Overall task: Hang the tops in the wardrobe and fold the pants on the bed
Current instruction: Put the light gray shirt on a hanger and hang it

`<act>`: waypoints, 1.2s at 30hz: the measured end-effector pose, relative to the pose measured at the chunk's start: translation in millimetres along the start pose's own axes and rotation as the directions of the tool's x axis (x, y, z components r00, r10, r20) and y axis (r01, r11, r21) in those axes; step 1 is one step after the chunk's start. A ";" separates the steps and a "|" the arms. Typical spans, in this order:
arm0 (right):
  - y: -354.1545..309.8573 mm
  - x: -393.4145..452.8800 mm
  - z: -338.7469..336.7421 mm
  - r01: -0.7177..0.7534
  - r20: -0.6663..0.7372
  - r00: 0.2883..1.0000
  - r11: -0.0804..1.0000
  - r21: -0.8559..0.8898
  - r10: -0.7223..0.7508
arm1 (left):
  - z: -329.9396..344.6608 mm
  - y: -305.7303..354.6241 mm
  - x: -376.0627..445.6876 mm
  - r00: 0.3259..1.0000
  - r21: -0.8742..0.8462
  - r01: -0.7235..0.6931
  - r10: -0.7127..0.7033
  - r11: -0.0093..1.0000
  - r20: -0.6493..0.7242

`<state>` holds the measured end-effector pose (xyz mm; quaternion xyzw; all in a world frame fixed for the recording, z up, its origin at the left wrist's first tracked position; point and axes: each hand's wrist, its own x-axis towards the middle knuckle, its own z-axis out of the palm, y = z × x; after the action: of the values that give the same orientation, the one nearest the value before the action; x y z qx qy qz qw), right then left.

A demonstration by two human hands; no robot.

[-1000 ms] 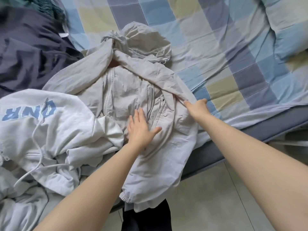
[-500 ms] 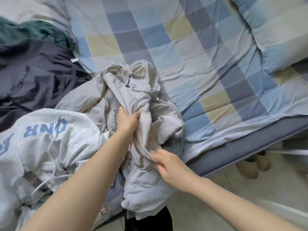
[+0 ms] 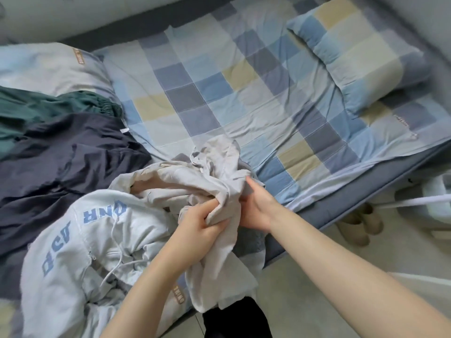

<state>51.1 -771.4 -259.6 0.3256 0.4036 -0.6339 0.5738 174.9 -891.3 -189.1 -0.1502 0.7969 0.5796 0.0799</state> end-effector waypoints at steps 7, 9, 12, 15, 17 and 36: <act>-26.9 -85.9 48.9 0.287 -0.162 0.942 0.956 -0.064 -0.293 | -22.2 51.9 -56.3 0.999 0.237 -0.043 0.043 0.970 0.006; -32.9 -121.3 55.6 0.399 -0.172 0.897 0.914 -0.076 -0.406 | -29.9 59.1 -74.3 1.000 0.202 -0.010 0.015 0.979 -0.023; -31.2 -180.2 63.8 0.560 -0.180 0.800 0.820 -0.116 -0.572 | -40.8 71.2 -93.1 0.995 0.037 0.101 -0.101 0.994 -0.003; -20.3 -244.3 70.2 0.699 -0.130 0.696 0.708 -0.106 -0.706 | -51.3 86.3 -95.4 0.987 -0.017 0.159 -0.159 0.987 0.003; -12.4 -286.3 68.5 0.769 -0.082 0.628 0.633 -0.092 -0.774 | -55.6 105.9 -86.1 0.985 -0.059 0.163 -0.166 0.985 -0.054; 103.8 -578.4 -70.8 0.893 -0.140 0.260 0.293 -0.341 -0.955 | 136.5 342.5 -62.5 0.788 -0.421 0.476 -0.162 0.772 0.593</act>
<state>225.2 -441.6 199.9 0.0662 0.6625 -0.7447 0.0468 113.8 -655.9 94.9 -0.1411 0.5032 0.7779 0.3489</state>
